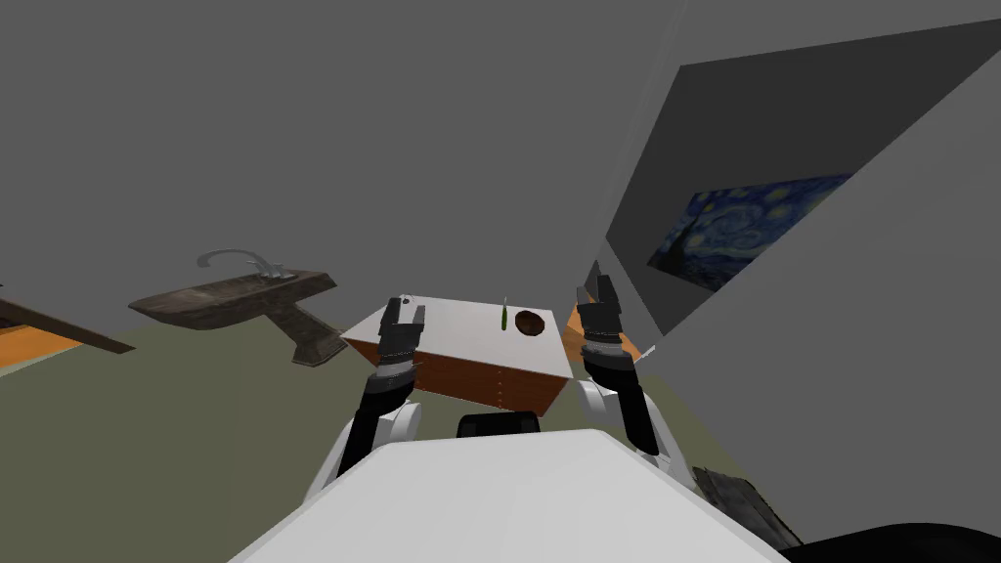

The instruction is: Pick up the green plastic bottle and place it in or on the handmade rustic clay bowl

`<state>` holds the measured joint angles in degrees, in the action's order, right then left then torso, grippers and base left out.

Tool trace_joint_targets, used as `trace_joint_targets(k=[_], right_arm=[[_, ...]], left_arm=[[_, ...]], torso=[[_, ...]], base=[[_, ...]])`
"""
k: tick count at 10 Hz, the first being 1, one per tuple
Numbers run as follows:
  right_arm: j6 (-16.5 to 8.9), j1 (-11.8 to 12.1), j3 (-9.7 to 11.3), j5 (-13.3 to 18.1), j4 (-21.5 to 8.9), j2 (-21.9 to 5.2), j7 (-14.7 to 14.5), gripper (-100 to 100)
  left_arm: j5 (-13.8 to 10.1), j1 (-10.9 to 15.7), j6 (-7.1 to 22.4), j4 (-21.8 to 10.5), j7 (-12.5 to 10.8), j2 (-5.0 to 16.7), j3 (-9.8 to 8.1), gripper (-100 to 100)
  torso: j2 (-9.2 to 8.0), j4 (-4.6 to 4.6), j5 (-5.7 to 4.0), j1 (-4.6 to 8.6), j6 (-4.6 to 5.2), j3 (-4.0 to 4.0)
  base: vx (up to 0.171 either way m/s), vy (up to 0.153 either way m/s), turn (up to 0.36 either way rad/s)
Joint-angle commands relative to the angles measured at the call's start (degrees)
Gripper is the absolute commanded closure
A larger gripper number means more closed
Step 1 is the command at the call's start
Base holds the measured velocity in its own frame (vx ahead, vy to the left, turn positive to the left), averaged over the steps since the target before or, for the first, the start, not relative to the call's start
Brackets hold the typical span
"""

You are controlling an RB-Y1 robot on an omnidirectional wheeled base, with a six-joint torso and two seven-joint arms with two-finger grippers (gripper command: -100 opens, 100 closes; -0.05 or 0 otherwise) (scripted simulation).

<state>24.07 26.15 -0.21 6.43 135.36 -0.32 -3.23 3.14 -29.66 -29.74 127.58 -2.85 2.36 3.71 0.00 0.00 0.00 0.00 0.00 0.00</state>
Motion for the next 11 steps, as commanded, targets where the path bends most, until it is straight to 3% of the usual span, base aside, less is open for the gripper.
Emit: trace_joint_targets(k=[1, 11], right_arm=[[0.0, 0.0, 0.0, 0.0, 0.0, 0.0, 0.0, 0], [0.0, -0.01, 0.0, 0.0, 0.0, 0.0, 0.0, 0]], left_arm=[[0.04, 0.89, 0.84, -1.14, 0.04, 2.04, 0.64, -100], [0.41, 9.68, 8.86, -10.91, 0.33, 16.94, 7.29, -100]], torso=[[0.0, 0.0, 0.0, 0.0, 0.0, 0.0], [-0.28, 0.07, -0.03, 0.13, 0.0, -0.17]], base=[[-0.016, -0.013, -0.04], [-0.064, -0.049, -0.051]])
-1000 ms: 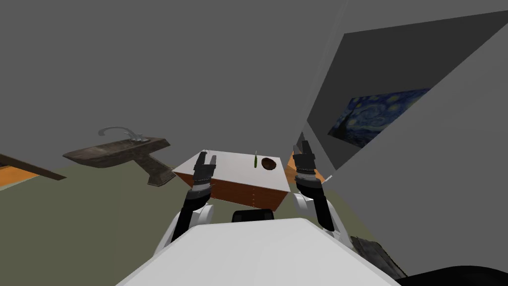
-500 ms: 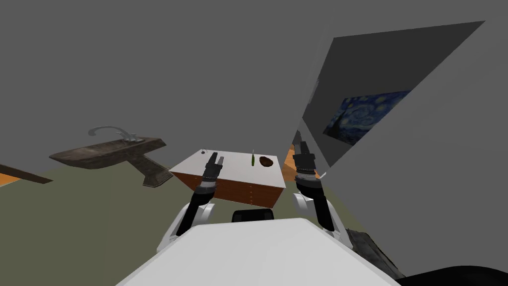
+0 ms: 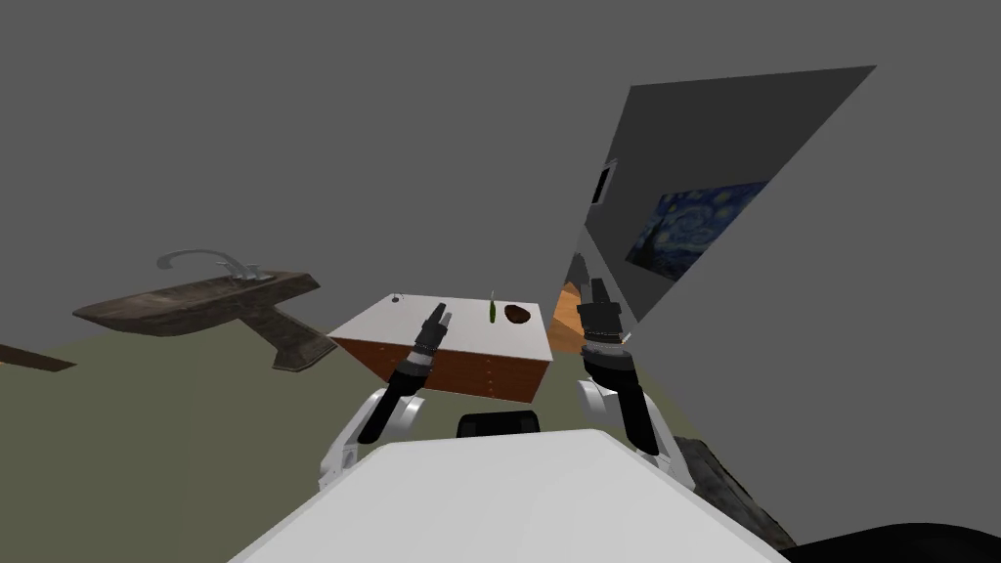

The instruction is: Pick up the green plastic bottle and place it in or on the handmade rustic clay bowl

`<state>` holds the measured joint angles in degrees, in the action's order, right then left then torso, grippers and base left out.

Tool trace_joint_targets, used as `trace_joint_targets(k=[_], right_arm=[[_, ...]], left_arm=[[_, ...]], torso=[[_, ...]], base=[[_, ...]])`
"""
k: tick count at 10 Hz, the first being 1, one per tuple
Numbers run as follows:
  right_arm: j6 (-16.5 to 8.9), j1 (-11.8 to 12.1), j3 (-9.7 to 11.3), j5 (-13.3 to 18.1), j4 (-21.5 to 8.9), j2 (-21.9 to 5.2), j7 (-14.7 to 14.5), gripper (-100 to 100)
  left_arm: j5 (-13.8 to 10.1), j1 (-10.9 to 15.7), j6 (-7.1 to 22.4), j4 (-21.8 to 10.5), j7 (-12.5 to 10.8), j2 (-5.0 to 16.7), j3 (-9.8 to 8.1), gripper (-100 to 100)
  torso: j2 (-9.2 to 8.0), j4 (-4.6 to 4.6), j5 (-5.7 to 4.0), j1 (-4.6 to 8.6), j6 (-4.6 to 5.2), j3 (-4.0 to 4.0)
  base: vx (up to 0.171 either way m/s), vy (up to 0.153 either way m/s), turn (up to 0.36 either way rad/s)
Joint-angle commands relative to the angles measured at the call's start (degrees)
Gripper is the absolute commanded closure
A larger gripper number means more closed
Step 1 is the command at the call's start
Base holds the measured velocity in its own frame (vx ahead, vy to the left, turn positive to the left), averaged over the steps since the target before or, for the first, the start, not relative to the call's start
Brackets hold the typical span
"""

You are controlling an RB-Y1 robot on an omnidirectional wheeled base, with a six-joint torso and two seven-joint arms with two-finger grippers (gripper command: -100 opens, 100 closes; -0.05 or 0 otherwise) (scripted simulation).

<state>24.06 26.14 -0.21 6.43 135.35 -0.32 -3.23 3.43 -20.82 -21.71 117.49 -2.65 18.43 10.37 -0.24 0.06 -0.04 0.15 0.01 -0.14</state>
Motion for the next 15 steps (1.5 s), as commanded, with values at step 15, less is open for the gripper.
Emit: trace_joint_targets(k=[15], right_arm=[[0.0, 0.01, 0.0, 0.0, 0.0, 0.0, 0.0, 0]], left_arm=[[1.43, 14.52, 14.76, -17.2, 0.59, 21.32, 11.64, -100]], torso=[[0.14, -0.03, -0.01, -0.01, -0.01, 0.08]], base=[[-0.048, -0.057, -0.082]])
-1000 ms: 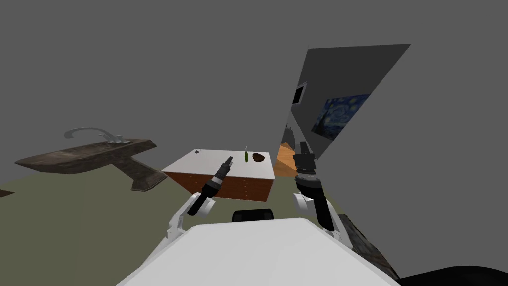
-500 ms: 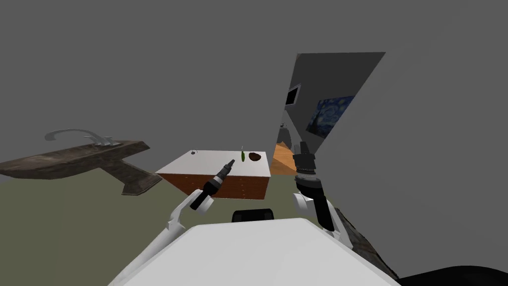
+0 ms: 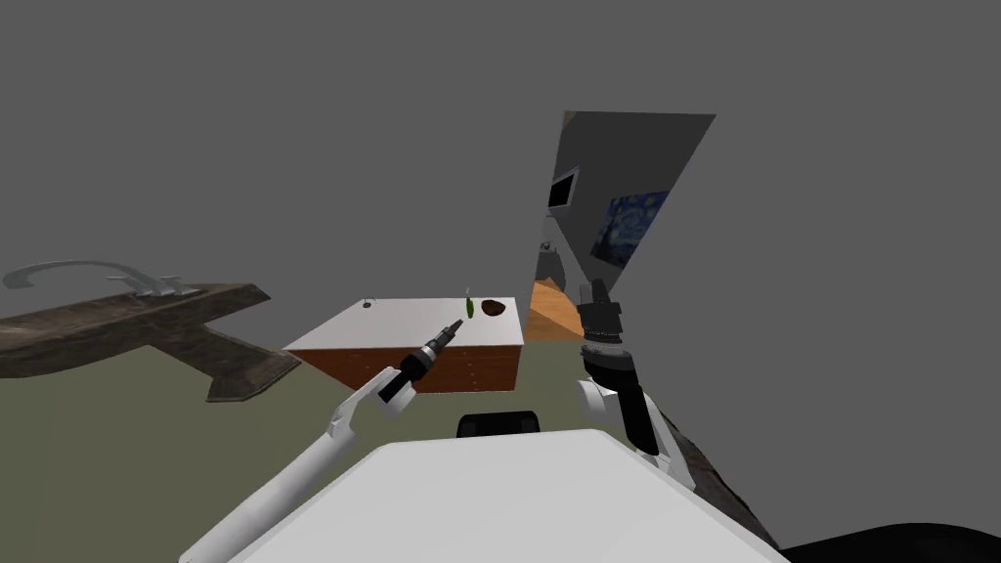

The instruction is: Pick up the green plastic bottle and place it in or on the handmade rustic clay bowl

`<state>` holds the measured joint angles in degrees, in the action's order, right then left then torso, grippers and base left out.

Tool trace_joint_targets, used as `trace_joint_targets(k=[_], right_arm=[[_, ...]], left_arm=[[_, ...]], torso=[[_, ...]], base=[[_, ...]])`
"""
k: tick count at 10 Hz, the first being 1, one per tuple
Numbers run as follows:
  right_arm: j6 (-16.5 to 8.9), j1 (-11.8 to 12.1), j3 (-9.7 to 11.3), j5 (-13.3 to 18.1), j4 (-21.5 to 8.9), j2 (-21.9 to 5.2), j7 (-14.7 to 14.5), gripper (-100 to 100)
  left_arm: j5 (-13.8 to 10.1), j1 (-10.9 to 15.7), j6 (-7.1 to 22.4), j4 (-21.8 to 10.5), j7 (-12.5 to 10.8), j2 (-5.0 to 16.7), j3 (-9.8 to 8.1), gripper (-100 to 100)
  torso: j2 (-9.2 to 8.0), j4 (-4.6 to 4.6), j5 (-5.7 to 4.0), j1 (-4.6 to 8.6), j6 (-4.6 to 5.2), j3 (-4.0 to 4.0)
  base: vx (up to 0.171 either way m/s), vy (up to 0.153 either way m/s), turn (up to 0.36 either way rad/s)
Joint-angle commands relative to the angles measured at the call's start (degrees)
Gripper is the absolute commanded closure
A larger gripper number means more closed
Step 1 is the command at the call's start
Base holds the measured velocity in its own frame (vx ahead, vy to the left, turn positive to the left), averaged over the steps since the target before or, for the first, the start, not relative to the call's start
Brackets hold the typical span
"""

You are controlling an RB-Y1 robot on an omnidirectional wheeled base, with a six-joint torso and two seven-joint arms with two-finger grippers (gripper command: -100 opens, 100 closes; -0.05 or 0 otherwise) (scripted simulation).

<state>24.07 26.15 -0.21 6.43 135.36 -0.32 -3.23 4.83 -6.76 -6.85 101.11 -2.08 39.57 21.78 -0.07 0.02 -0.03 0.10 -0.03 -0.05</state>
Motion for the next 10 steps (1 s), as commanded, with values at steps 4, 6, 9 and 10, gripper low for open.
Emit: trace_joint_targets(k=[4, 6, 9, 10], right_arm=[[0.0, 0.0, 0.01, 0.0, 0.0, 0.0, 0.0, 0], [0.0, 0.01, 0.0, 0.0, 0.0, 0.0, 0.0, 0], [0.0, 0.01, 0.0, 0.0, 0.0, 0.0, 0.0, 0], [0.0, 0.0, 0.0, 0.0, 0.0, 0.0, 0.0, 0]], left_arm=[[1.03, 5.48, 6.15, -8.17, 0.2, 6.67, 4.75, -100], [1.32, 6.64, 7.99, -10.02, 0.24, 8.1, 5.85, -100], [1.91, 8.85, 11.24, -13.67, 0.3, 10.77, 7.99, -100], [2.21, 9.9, 12.85, -15.45, 0.33, 12.01, 9.02, -100]], torso=[[0.1, -0.02, -0.04, 0.14, 0.02, 0.06], [0.13, -0.03, -0.01, 0.02, -0.02, 0.08], [0.16, -0.04, 0.0, 0.0, -0.03, 0.1], [0.18, -0.04, 0.01, -0.04, 0.0, 0.1]], base=[[0.005, -0.068, -0.187], [0.024, -0.038, -0.08], [0.034, -0.039, -0.158], [0.057, -0.039, -0.245]])
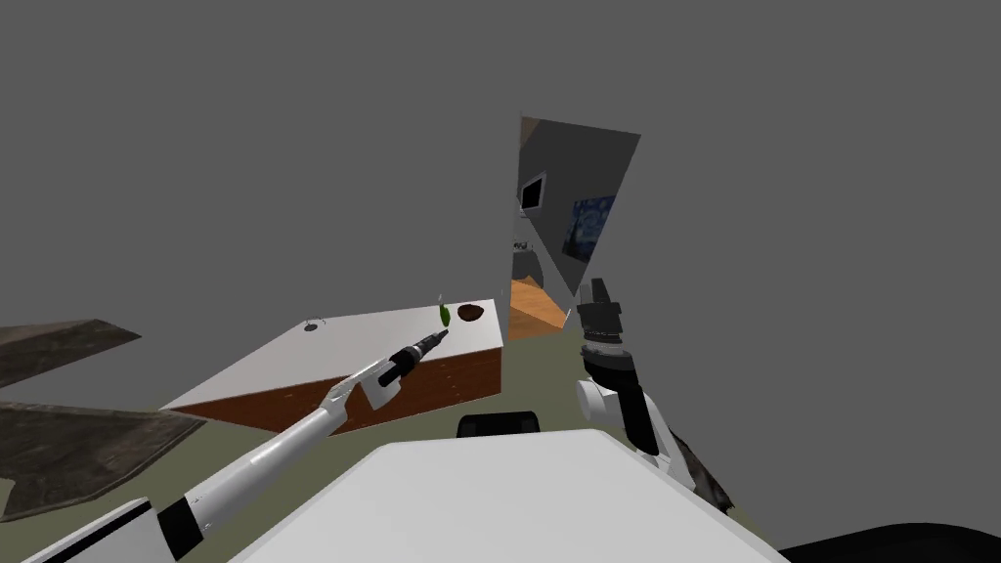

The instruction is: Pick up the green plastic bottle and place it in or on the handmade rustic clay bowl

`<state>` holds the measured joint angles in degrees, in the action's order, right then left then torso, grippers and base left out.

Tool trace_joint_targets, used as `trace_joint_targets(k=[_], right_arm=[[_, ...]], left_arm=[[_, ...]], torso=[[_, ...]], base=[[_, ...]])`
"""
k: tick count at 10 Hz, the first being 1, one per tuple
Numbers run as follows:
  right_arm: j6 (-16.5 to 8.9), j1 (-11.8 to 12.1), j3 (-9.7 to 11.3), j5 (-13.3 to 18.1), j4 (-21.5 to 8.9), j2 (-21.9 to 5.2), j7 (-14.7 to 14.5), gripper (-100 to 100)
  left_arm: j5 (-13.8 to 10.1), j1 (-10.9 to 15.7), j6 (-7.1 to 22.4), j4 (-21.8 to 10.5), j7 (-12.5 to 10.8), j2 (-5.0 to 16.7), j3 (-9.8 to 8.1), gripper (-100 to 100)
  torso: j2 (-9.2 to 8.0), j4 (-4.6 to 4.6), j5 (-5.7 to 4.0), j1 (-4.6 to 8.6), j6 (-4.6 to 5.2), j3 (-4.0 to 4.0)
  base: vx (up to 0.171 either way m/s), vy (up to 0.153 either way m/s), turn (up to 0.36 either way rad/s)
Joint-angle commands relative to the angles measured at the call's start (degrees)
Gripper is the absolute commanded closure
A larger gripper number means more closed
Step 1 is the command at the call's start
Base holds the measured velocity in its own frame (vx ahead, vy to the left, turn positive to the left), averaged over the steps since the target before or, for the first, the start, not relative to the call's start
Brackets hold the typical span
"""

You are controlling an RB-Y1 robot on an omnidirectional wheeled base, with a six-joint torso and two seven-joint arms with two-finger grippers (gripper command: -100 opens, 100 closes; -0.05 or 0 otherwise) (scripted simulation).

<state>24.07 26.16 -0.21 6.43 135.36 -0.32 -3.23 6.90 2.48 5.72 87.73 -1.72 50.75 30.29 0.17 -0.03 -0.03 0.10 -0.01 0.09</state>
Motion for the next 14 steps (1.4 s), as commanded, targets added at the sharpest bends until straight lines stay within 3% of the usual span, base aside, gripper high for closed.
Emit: trace_joint_targets(k=[1, 6, 7, 13, 14], right_arm=[[0.0, 0.0, 0.0, 0.0, 0.0, 0.0, 0.0, 0], [0.0, 0.01, 0.0, 0.0, 0.0, 0.0, 0.0, 0], [0.0, 0.01, 0.0, 0.0, 0.0, 0.0, 0.0, 0], [0.0, 0.01, -0.01, 0.0, 0.0, 0.0, 0.0, 0], [0.0, 0.01, -0.01, 0.0, 0.0, 0.0, 0.0, 0]], left_arm=[[0.14, 0.66, 0.27, -2.07, -0.04, 0.83, 0.51, -100], [1.56, 5.2, 7.58, -10.14, 0.0, 5.75, 5.14, -100], [1.56, 5.2, 7.58, -10.14, 0.0, 5.75, 5.14, -100], [2.79, 9.23, 14.1, -17.2, -0.13, 9.92, 9.29, -100], [2.6, 9.11, 13.37, -16.79, -0.03, 9.36, 9.03, -100]], torso=[[0.0, 0.0, 0.0, 0.0, 0.0, 0.0], [0.1, -0.03, 0.0, 0.03, -0.04, 0.06], [0.13, -0.03, 0.0, 0.01, -0.01, 0.08], [0.03, -0.01, 0.0, -0.02, -0.05, 0.02], [0.03, -0.02, 0.01, -0.02, -0.05, 0.03]], base=[[0.043, -0.032, -0.083], [0.072, -0.038, -0.204], [0.059, -0.009, -0.081], [0.059, -0.016, -0.155], [0.03, -0.005, -0.026]])
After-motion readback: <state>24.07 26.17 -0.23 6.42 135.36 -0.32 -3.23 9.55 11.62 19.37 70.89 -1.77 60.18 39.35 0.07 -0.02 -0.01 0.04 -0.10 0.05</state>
